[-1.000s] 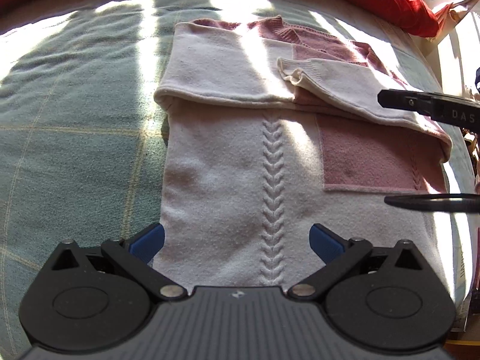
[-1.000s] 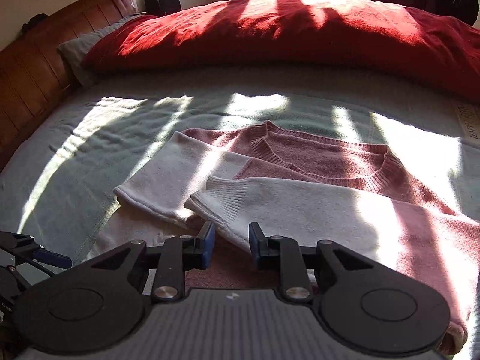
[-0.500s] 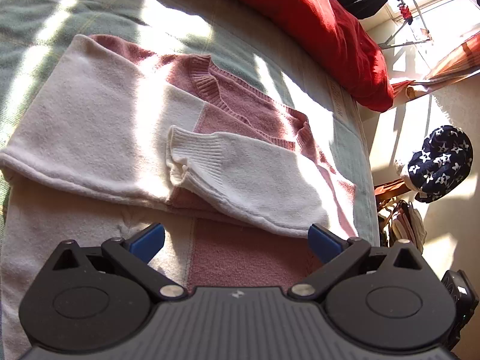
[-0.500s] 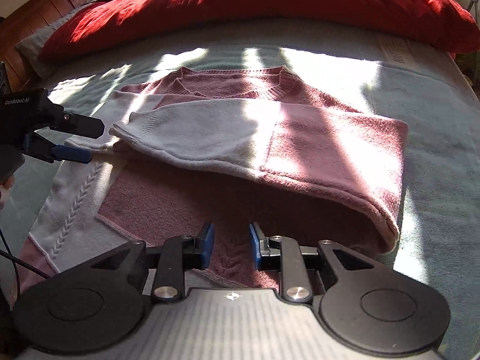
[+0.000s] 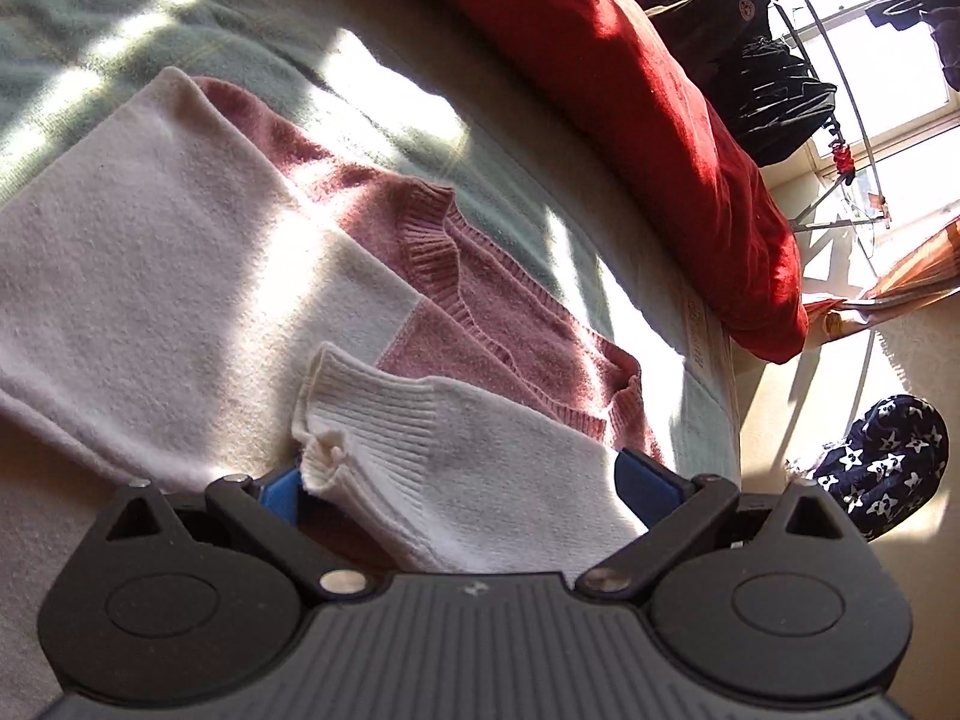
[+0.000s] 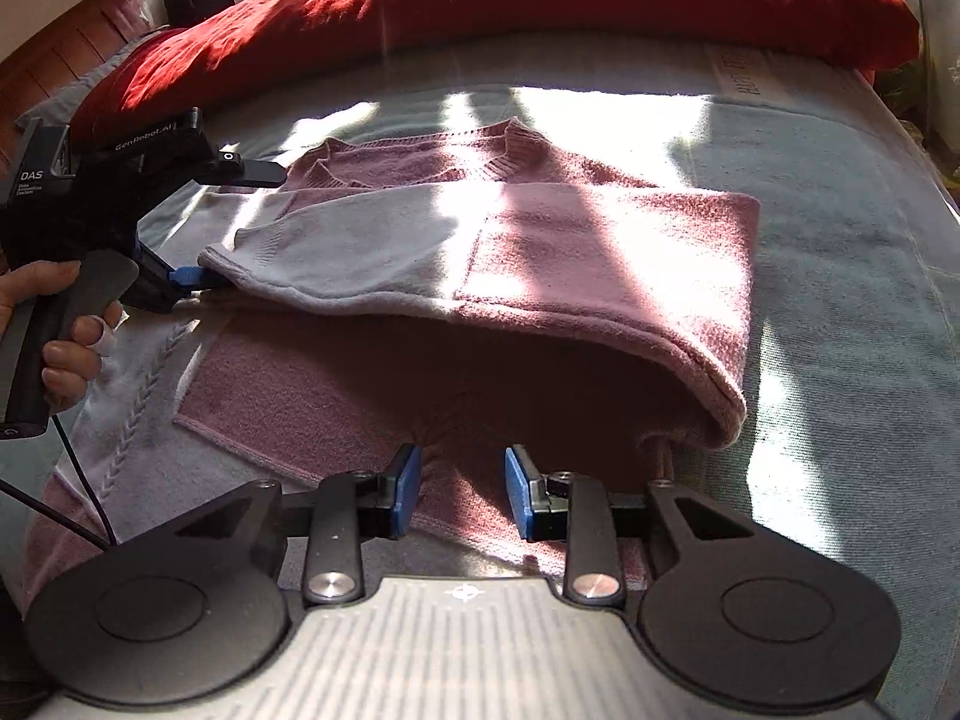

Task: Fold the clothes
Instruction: 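Grasp the white sleeve cuff with the left tool and lift it, then lower the cuff onto the sweater and open the left tool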

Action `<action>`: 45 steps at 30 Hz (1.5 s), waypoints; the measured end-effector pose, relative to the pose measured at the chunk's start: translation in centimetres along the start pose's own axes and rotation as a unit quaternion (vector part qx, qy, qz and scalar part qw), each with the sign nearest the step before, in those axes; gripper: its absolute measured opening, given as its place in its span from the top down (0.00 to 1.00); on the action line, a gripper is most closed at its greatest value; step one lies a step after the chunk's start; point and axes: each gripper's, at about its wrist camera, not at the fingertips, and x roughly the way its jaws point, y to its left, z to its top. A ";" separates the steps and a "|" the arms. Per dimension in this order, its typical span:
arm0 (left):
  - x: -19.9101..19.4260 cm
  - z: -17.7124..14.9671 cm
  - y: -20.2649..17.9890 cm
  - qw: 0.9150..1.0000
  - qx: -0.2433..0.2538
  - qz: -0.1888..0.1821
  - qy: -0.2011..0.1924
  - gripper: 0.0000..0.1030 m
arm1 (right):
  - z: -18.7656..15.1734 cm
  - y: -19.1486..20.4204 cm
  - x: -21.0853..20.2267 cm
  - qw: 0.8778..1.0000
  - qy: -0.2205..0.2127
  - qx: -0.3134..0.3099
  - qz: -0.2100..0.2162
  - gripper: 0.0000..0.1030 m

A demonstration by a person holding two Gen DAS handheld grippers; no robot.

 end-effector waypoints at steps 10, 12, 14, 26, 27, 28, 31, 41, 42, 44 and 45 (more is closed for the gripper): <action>-1.5 1.4 -3.5 0.995 0.088 0.040 -0.028 0.89 | 0.4 1.1 0.4 1.000 -0.013 -0.020 0.014 0.66; -2.2 2.2 -5.5 0.993 0.114 0.019 -0.037 0.89 | 0.6 1.7 0.7 0.999 -0.018 -0.029 0.020 0.66; -2.5 3.0 -7.8 0.989 0.141 -0.003 -0.043 0.89 | 0.9 2.3 1.1 0.999 -0.021 -0.037 0.029 0.66; -3.9 4.1 -13.5 0.969 0.229 -0.077 -0.044 0.89 | 4.6 3.9 3.3 0.992 -0.069 -0.096 -0.044 0.61; -3.9 3.8 -13.1 0.970 0.231 -0.071 -0.036 0.89 | 4.9 3.9 2.9 0.991 -0.076 -0.101 -0.051 0.61; -3.8 3.5 -12.5 0.970 0.231 -0.064 -0.030 0.89 | 5.3 3.9 2.5 0.989 -0.086 -0.107 -0.056 0.61; -3.3 2.8 -10.6 0.976 0.212 -0.056 0.003 0.89 | 6.7 3.9 2.0 0.986 -0.105 -0.118 -0.057 0.53; -1.5 -1.3 -6.2 0.970 0.208 -0.025 0.125 0.68 | 1.9 4.4 3.8 0.991 0.005 -0.125 -0.040 0.49; -1.2 -1.8 -6.2 0.968 0.215 -0.022 0.131 0.66 | 1.7 4.1 4.4 0.990 0.004 -0.130 -0.051 0.49; -0.8 -2.6 -6.6 0.961 0.233 -0.026 0.144 0.65 | 2.6 3.8 4.2 0.988 -0.025 -0.140 -0.067 0.49; -0.6 -2.9 -6.8 0.957 0.243 -0.037 0.153 0.62 | 3.2 3.7 4.0 0.986 -0.041 -0.145 -0.075 0.49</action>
